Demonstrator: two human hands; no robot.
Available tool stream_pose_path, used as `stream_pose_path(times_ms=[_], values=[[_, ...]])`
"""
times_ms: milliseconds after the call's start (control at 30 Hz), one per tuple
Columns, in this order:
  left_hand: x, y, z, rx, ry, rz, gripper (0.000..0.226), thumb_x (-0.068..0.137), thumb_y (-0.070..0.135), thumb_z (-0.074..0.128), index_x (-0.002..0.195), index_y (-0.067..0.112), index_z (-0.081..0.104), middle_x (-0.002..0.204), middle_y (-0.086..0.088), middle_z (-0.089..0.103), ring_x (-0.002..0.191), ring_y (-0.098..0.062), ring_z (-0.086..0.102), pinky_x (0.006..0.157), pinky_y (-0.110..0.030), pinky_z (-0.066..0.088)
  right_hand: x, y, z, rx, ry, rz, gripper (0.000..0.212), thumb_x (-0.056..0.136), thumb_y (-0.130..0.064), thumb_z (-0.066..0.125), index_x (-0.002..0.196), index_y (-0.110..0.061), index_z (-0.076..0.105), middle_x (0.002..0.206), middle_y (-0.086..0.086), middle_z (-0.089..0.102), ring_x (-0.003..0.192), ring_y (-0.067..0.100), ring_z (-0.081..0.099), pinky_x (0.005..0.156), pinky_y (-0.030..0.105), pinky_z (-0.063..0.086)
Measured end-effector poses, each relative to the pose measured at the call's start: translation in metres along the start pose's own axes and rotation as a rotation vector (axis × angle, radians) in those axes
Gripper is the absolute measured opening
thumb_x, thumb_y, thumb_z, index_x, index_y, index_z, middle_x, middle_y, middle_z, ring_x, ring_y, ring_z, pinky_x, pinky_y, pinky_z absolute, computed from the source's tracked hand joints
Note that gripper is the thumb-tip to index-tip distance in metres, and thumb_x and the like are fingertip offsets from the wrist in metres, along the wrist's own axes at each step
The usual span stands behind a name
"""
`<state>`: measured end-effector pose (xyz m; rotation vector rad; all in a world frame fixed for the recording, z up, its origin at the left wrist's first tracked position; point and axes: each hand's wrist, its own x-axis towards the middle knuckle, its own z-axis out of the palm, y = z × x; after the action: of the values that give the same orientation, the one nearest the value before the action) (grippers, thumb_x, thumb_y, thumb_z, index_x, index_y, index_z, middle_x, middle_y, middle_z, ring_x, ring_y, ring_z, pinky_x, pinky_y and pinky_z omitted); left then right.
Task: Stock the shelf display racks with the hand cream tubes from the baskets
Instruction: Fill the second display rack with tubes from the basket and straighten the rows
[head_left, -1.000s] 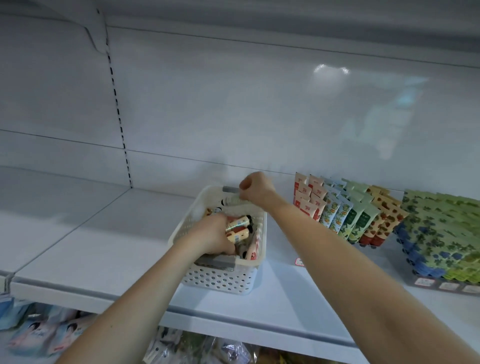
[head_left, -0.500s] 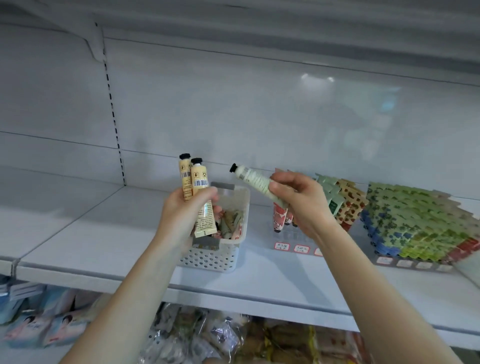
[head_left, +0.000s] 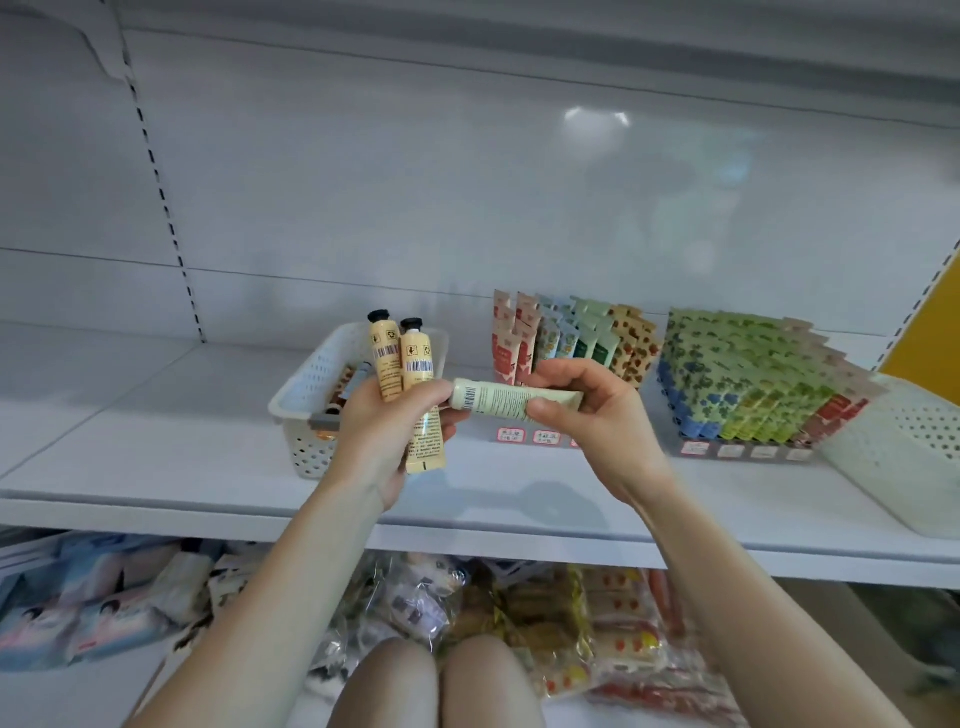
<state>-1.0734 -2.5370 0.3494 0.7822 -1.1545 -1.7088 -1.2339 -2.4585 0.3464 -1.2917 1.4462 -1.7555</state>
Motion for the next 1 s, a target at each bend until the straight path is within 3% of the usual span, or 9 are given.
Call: stream_pose_path(times_ms=[100,200,333,500,633,767,900,1000], values=[[-0.002,-0.005,0.006,-0.008,0.045,0.080,0.017,0.081,-0.001,0.063,0.093,0.010,0.059,0.085,-0.008,0.067,0.070,-0.015,0.066,0.062,-0.022,0.057,-0.004,0.003,-0.002,0.040,0.100,0.095,0.029,0.079,-0.004,0.068,0.101,-0.020,0.058,0.090,0.000,0.066,0.080,0.008,0.065,0.078,0.025,0.054],[-0.005,-0.010,0.009,0.012,0.035,0.164,0.023,0.079,-0.004,0.063,0.093,0.013,0.058,0.086,-0.004,0.064,0.079,-0.015,0.062,0.068,-0.024,0.055,-0.008,0.006,-0.002,0.258,0.053,0.318,0.031,0.085,-0.017,0.063,0.113,-0.008,0.056,0.091,0.006,0.067,0.080,0.016,0.069,0.075,0.026,0.057],[-0.008,-0.017,0.007,0.064,-0.026,0.193,0.027,0.078,-0.005,0.065,0.093,0.017,0.058,0.084,0.000,0.068,0.081,-0.015,0.063,0.077,-0.033,0.053,-0.012,0.011,0.002,0.461,0.102,0.372,0.028,0.087,-0.004,0.058,0.115,-0.003,0.053,0.077,0.008,0.068,0.062,0.014,0.068,0.060,0.019,0.056],[-0.004,-0.028,0.002,0.118,-0.026,0.173,0.025,0.079,0.002,0.068,0.100,0.012,0.058,0.089,-0.010,0.065,0.080,-0.020,0.065,0.069,-0.029,0.055,-0.015,0.016,0.001,0.442,0.152,0.326,0.043,0.083,0.006,0.060,0.121,-0.013,0.049,0.092,0.014,0.065,0.061,0.016,0.066,0.061,0.021,0.057],[-0.003,-0.039,0.005,0.134,-0.028,0.141,0.024,0.080,0.004,0.069,0.101,0.009,0.058,0.091,-0.015,0.067,0.081,-0.024,0.066,0.068,-0.029,0.053,-0.014,0.023,-0.002,0.515,0.247,0.374,0.037,0.082,0.003,0.063,0.113,-0.014,0.051,0.087,0.014,0.067,0.062,0.016,0.066,0.063,0.022,0.058],[0.000,-0.049,0.015,0.176,-0.023,0.131,0.026,0.078,0.005,0.072,0.099,0.009,0.057,0.094,-0.016,0.067,0.084,-0.027,0.066,0.070,-0.031,0.055,-0.014,0.034,-0.004,0.646,0.307,0.463,0.005,0.085,-0.005,0.063,0.085,0.000,0.063,0.072,0.011,0.068,0.060,0.013,0.067,0.062,0.019,0.057],[0.003,-0.059,0.021,0.175,-0.060,0.079,0.030,0.072,0.009,0.077,0.094,0.015,0.058,0.093,-0.013,0.067,0.088,-0.028,0.068,0.078,-0.039,0.055,-0.007,0.040,-0.019,0.463,0.325,0.410,0.012,0.087,-0.011,0.062,0.081,-0.001,0.062,0.066,0.007,0.066,0.060,0.013,0.066,0.063,0.019,0.057],[0.006,-0.063,0.022,0.160,-0.096,0.065,0.023,0.077,0.010,0.073,0.092,0.015,0.056,0.084,-0.004,0.067,0.080,-0.020,0.070,0.064,-0.027,0.052,0.009,0.041,-0.040,0.118,0.451,0.282,0.019,0.085,-0.014,0.066,0.071,-0.003,0.062,0.065,0.006,0.064,0.060,0.014,0.064,0.066,0.021,0.056]])
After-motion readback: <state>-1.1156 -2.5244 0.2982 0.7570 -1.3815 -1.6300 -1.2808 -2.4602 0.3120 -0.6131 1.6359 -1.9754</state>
